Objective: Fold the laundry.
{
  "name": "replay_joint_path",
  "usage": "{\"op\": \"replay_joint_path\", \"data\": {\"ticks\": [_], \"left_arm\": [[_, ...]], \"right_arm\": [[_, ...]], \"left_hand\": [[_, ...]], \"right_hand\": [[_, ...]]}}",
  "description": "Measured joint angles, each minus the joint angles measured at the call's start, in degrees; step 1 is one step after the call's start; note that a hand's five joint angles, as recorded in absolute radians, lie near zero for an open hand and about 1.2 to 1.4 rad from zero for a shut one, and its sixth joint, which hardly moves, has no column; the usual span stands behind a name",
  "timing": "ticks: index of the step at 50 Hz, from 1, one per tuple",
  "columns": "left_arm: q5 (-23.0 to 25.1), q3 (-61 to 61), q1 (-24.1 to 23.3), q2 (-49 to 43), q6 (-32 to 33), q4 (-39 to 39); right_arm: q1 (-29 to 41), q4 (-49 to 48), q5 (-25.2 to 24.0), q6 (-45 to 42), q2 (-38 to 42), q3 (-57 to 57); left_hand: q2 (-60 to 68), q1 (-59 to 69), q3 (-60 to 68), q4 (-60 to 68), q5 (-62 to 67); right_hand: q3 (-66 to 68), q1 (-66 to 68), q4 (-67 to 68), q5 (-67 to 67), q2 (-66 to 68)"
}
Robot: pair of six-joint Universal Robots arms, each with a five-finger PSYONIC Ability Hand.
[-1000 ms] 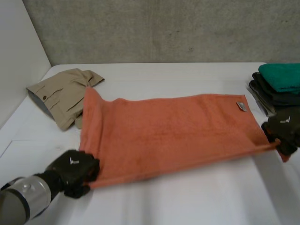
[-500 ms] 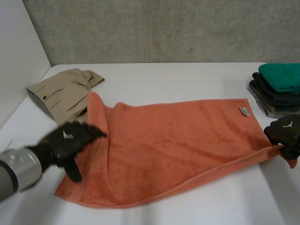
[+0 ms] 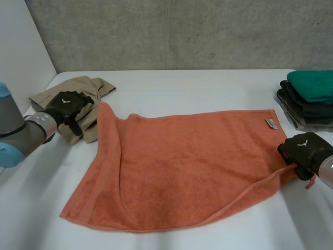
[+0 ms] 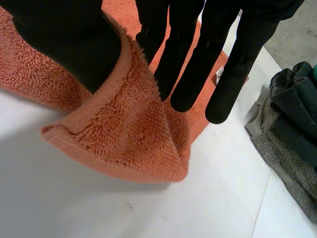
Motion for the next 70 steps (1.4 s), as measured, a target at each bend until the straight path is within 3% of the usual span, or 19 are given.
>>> {"op": "replay_joint_path", "data": {"ticks": [4, 6, 7, 9, 16, 18, 25, 32, 33, 36, 37, 38, 40, 55, 61, 70], "left_arm": [[0.3, 5.4, -1.0, -4.9, -0.6, -0.3], [0.4, 7.4, -1.5, -6.9, -1.0, 0.0], [0.3, 8.2, -1.7, -7.6, -1.1, 0.3], [-0.6, 10.0, -2.0, -9.2, -1.3, 1.4], [-11.5, 15.1, 0.2, -11.0, 0.3, 8.0], [-16.3, 17.5, 2.9, -11.2, 2.0, 10.8], [-20.2, 21.1, 9.7, -10.9, 5.6, 12.0], [-17.4, 16.0, 11.9, -7.6, 5.0, 11.0], [-17.0, 15.3, 11.8, -7.1, 4.8, 11.2], [-15.3, 11.2, 11.4, -4.3, 3.8, 12.2], [-14.8, 10.1, 11.3, -3.5, 3.5, 12.4], [-14.2, 8.6, 11.1, -2.3, 3.1, 12.7], [-13.2, 5.9, 10.7, -0.3, 2.6, 12.9], [-5.3, -23.4, 3.6, 23.0, -4.5, 9.2], [-3.2, -36.4, 1.5, 33.5, -5.4, 4.4], [6.7, -54.6, 2.2, 48.5, -5.1, -2.5]], "right_arm": [[0.2, -1.2, 0.6, 0.7, 0.4, 0.6], [0.4, -1.8, 0.9, 1.0, 0.6, 1.0], [0.4, -2.0, 1.1, 1.2, 0.6, 1.1], [0.6, -2.4, 1.5, 1.5, 0.7, 1.3], [1.4, -3.4, 2.6, 2.5, 0.2, 1.9], [1.9, -3.7, 2.8, 2.9, -0.2, 2.1], [3.4, -4.2, 2.8, 3.6, -0.5, 2.3], [5.0, -4.4, 2.9, 3.7, -0.4, 2.5], [5.1, -4.4, 2.9, 3.7, -0.4, 2.5], [5.4, -4.4, 2.9, 3.8, -0.7, 2.7], [5.4, -4.4, 2.9, 3.9, -0.8, 2.8], [5.4, -4.5, 2.9, 3.9, -1.0, 2.8], [5.4, -4.5, 2.9, 4.0, -1.2, 3.0], [5.2, -4.9, 2.3, 5.3, -3.6, 3.2], [5.1, -5.8, 2.0, 6.6, -3.7, 2.7], [6.0, -6.9, 2.4, 10.4, -2.3, 0.2]], "left_hand": [[9.7, 10.5, 9.2, 8.9, 9.0], [31.2, 27.8, 31.2, 29.8, 27.0], [32.5, 29.6, 32.5, 32.4, 29.1], [48.3, 39.1, 47.1, 48.1, 42.1], [50.7, 45.0, 49.7, 50.5, 46.0], [50.7, 45.0, 49.7, 50.5, 46.0], [50.7, 45.0, 49.7, 50.5, 46.0], [49.3, 44.3, 49.0, 49.7, 45.5], [44.5, 39.7, 43.9, 44.3, 41.6], [12.0, 4.5, 12.3, 11.1, 9.0], [12.0, 4.5, 12.3, 11.1, 9.0], [0.4, -3.1, 0.6, 0.0, -0.4], [-5.0, -5.4, -4.9, -5.9, -5.0], [-5.7, -5.4, -5.4, -6.4, -5.0], [3.1, 3.5, 3.2, 3.0, 3.1], [12.1, 12.4, 12.2, 11.9, 12.0]], "right_hand": [[0.0, 0.0, 0.0, 0.0, 0.0], [0.0, 0.0, 0.0, 0.0, 0.0], [0.0, 0.0, 0.0, 0.0, 0.0], [0.0, 0.0, 0.0, 0.0, 0.0], [0.0, 0.0, 0.0, 0.0, 0.0], [0.0, 0.0, 0.0, 0.0, 0.0], [0.0, 0.0, 0.0, 0.0, 0.0], [0.0, 0.0, 0.0, 0.0, 0.0], [0.0, 0.0, 0.0, 0.0, 0.0], [0.0, 0.0, 0.0, 0.0, 0.0], [0.0, 0.0, 0.0, 0.0, 0.0], [0.0, 0.0, 0.0, 0.0, 0.0], [0.0, 0.0, 0.0, 0.0, 0.0], [0.0, 0.0, 0.0, 0.0, 0.0], [0.0, 0.0, 0.0, 0.0, 0.0], [0.0, 0.0, 0.0, 0.0, 0.0]]}}
